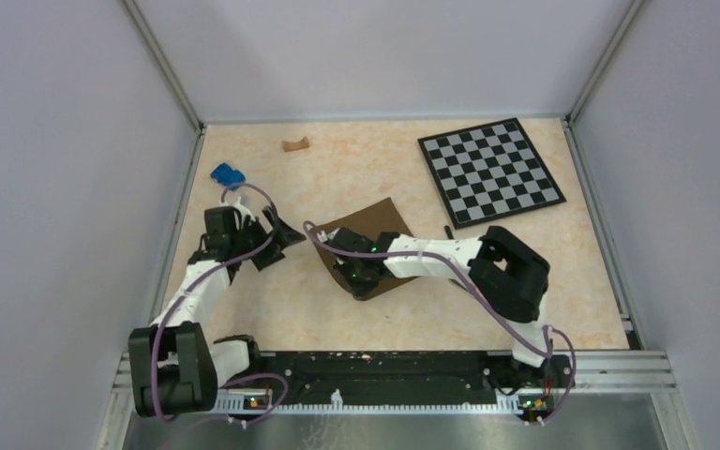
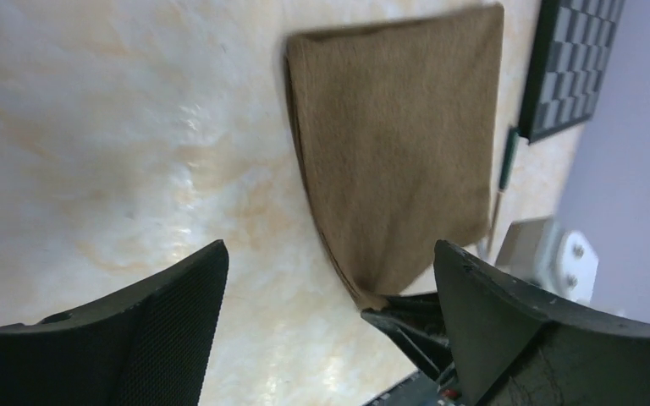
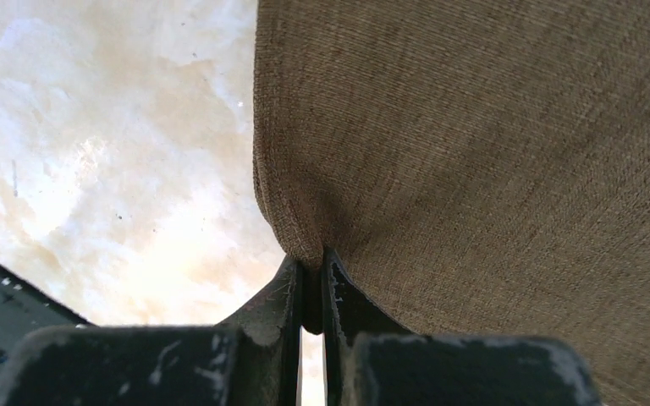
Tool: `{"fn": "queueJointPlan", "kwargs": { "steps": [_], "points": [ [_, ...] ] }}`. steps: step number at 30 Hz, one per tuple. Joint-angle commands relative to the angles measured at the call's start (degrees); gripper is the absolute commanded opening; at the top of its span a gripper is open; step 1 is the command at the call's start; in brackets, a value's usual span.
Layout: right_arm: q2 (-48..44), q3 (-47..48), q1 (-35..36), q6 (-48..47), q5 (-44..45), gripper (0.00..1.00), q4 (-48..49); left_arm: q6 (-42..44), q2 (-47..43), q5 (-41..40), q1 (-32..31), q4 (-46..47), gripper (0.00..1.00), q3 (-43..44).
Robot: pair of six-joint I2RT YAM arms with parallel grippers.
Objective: Fold the napkin into a case and place the utensils inside
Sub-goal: Fold the lower triangle-folded napkin at the center of the board.
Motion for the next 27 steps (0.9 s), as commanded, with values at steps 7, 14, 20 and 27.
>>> {"fn": "queueJointPlan", "kwargs": {
  "steps": [7, 14, 20, 27],
  "points": [
    [-13.7, -15.3, -7.6, 7.1, -18.6, 0.0, 23.8, -31.9, 6.1, 5.1, -11.4, 34.6, 0.98, -15.6],
    [-20.5, -19.9, -9.4, 7.6, -21.2, 0.0, 27.3, -37.6, 14.4, -2.7, -15.3, 44.0, 0.94, -16.8],
    [-22.8, -22.8, -10.1, 7.4, -21.8, 0.0, 28.9, -34.5, 22.5, -5.1, -15.3, 44.8, 0.77, -12.1],
    [-23.3, -25.2, -10.4, 7.1, -23.2, 0.0, 31.4, -29.1, 25.1, -11.8, -15.3, 37.5, 0.59, -8.3]
  ]
}}
